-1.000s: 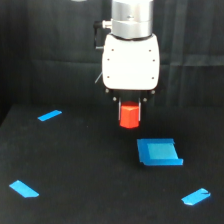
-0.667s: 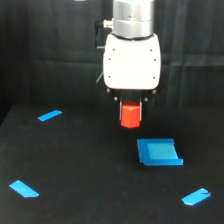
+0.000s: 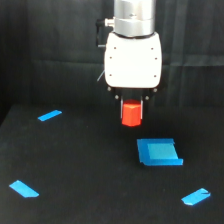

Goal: Pick up the red object from the table

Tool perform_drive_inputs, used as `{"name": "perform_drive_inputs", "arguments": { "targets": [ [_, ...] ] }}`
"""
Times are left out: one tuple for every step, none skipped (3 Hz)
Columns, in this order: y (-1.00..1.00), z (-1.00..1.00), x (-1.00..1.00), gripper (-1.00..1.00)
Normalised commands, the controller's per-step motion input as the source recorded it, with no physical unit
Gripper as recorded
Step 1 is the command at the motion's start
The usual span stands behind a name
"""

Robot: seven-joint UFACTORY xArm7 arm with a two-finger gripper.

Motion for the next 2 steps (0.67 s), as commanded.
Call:
{"name": "perform_drive_inputs", "arguments": {
  "targets": [
    [-0.01,-0.01,-0.01,-0.99],
    [0.04,-0.04,0.08,-0.94]
  ]
}}
